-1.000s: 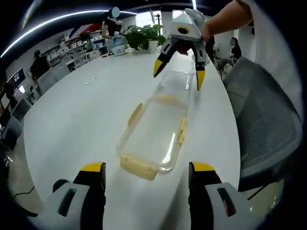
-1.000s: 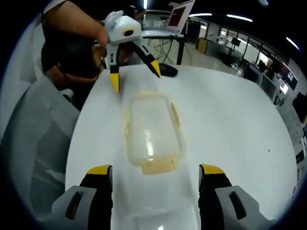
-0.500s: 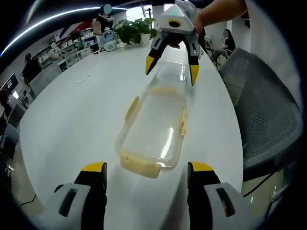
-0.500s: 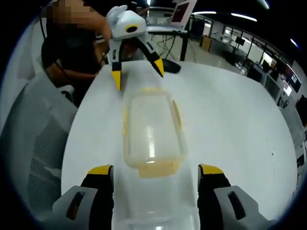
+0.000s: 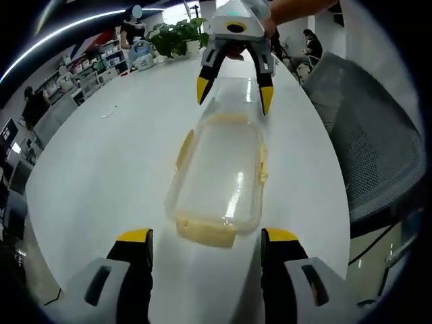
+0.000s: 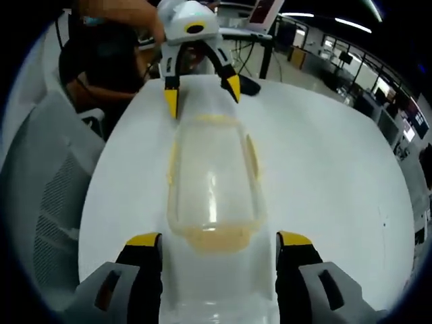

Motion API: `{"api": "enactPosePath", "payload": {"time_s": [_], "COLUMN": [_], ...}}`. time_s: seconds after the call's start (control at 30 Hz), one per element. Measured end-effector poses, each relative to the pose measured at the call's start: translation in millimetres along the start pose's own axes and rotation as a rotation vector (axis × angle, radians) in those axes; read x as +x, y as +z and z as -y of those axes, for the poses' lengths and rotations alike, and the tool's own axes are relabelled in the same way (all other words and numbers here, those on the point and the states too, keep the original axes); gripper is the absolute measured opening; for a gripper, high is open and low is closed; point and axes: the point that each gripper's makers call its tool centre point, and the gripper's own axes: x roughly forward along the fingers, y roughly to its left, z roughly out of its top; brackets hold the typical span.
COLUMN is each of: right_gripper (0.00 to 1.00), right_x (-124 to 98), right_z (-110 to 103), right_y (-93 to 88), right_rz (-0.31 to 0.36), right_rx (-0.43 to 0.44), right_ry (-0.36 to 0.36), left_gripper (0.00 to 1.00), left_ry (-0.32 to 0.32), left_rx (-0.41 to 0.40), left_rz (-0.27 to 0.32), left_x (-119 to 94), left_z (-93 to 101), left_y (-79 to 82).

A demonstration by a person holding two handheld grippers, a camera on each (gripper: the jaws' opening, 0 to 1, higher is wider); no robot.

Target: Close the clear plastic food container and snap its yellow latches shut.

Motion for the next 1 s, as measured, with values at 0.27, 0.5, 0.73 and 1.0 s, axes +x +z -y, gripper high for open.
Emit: {"api": "enactPosePath", "payload": {"time_s": [0.27,0.5,0.73,1.0], "right_gripper": [0.67,0.65,0.63,0.62], "right_x": [9.5,15.8,20.0,22.2], "right_z": [-0.5,1.0,-3.2,-5.4], "right_y": [-1.8,-5.4,-10.0,-10.6], "right_rz": [-0.036,-0.062,-0.085,-0.087], "right_rx": [-0.016,-0.005,0.000,0.008], "right_ry": [0.012,0.026,0.052,0.066], "left_gripper": [0.61,0.59,0.59,0.57], "left_ry": [-0.017,-0.041,-0.065,-0.082], "left_rx": [0.031,0.051,0.057,0.076], "left_rz": [-0.049,-0.074,-0.086,-0.098], "left_x": [6.0,7.9,10.2,14.2], "left_z": [-3.2,-1.0,0.1,-1.6], "left_y": [-4.9,-8.3,-9.4,-9.0]}}
